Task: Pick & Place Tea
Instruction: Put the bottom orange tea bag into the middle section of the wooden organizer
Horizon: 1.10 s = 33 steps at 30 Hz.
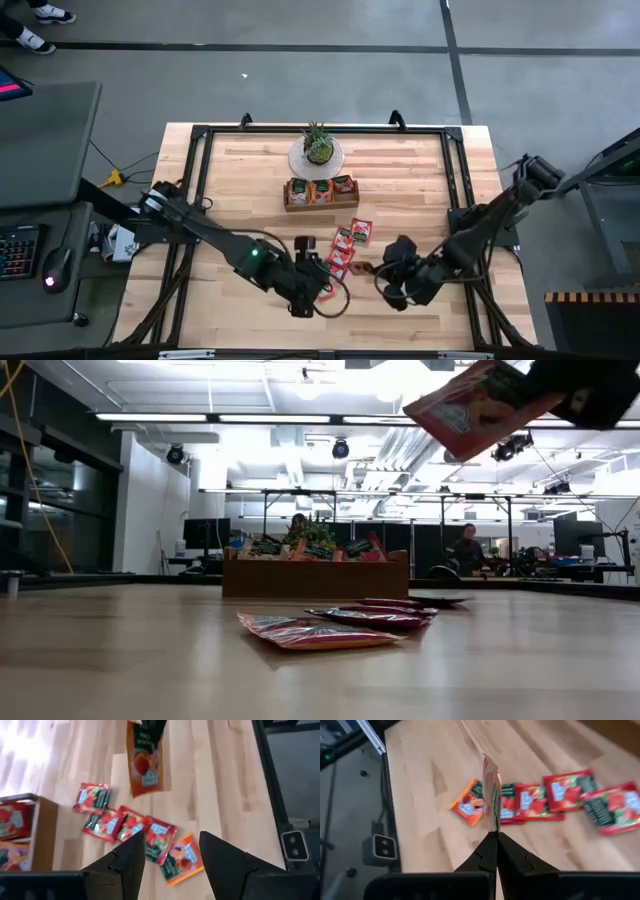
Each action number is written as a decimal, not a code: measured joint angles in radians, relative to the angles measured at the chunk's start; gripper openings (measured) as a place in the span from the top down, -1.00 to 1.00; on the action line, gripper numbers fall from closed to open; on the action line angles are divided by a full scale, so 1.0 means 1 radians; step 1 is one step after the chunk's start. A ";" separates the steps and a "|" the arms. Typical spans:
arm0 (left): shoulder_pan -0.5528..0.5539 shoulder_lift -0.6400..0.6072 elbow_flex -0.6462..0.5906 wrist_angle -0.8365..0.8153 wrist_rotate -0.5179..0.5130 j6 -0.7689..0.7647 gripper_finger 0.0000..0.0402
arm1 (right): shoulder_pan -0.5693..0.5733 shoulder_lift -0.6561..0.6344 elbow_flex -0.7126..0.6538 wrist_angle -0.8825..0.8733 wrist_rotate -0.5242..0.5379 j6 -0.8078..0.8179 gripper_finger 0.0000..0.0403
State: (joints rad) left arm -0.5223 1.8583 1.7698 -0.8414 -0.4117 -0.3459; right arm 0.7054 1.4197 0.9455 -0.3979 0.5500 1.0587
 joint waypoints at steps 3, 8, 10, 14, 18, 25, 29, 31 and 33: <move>0.010 -0.042 -0.015 -0.026 -0.021 0.002 0.10 | -0.023 -0.041 0.000 -0.050 -0.007 -0.063 1.00; 0.055 -0.140 -0.099 0.046 -0.029 0.002 0.10 | -0.099 -0.103 0.001 -0.115 -0.062 -0.201 1.00; 0.084 -0.190 -0.151 0.120 -0.021 0.009 0.10 | -0.147 -0.124 0.001 -0.130 -0.104 -0.287 1.00; 0.147 -0.308 -0.287 0.221 0.004 0.002 0.10 | -0.272 -0.152 0.001 -0.132 -0.212 -0.487 1.00; 0.215 -0.415 -0.415 0.343 0.011 -0.015 0.10 | -0.410 -0.179 0.001 -0.129 -0.324 -0.679 1.00; 0.292 -0.554 -0.539 0.458 0.009 -0.029 0.10 | -0.636 -0.213 0.002 -0.128 -0.502 -0.942 1.00; 0.316 -0.582 -0.572 0.482 0.008 -0.032 0.10 | -0.749 -0.213 0.009 -0.132 -0.593 -1.041 1.00; 0.317 -0.594 -0.583 0.484 0.004 -0.038 0.10 | -0.798 -0.209 0.037 -0.150 -0.621 -1.077 1.00; 0.326 -0.597 -0.593 0.508 0.004 -0.041 0.10 | -0.841 -0.208 0.081 -0.180 -0.635 -1.121 1.00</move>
State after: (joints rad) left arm -0.1966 1.2613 1.1772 -0.3331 -0.4079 -0.3865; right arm -0.1355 1.2121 1.0267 -0.5783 -0.0849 -0.0626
